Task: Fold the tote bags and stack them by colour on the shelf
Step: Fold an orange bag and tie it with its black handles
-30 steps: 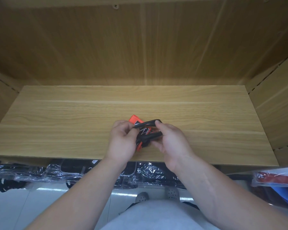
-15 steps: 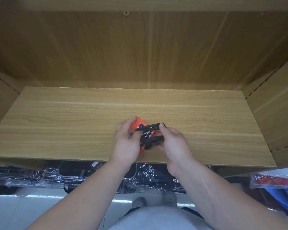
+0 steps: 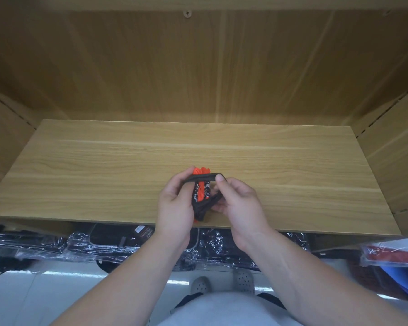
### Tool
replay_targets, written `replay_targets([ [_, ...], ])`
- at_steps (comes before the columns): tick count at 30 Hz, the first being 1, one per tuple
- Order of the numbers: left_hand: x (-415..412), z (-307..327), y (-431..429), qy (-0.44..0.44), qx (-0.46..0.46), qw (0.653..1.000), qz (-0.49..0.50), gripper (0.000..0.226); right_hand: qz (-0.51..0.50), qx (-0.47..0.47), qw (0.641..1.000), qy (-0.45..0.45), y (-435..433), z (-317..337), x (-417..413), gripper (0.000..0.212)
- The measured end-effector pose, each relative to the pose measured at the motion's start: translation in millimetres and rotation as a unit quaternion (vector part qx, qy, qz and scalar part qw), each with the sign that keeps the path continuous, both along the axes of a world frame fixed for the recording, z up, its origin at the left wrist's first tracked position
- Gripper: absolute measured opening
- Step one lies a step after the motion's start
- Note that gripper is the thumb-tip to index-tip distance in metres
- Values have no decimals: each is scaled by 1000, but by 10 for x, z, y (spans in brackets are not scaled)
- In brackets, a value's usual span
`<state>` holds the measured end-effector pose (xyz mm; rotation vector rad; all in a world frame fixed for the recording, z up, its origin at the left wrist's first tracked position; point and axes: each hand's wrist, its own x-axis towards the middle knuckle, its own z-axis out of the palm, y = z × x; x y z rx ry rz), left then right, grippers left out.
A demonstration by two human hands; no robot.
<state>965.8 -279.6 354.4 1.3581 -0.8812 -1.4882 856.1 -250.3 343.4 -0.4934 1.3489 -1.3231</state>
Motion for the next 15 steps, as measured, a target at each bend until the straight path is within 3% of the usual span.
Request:
replay_targets([
  [5, 28, -8, 25, -2, 1, 1000, -3, 28, 43, 11, 999, -13, -11, -46, 88, 34],
  [15, 72, 104, -19, 50, 28, 998, 37, 31, 85, -39, 994, -62, 8, -68, 96, 20],
])
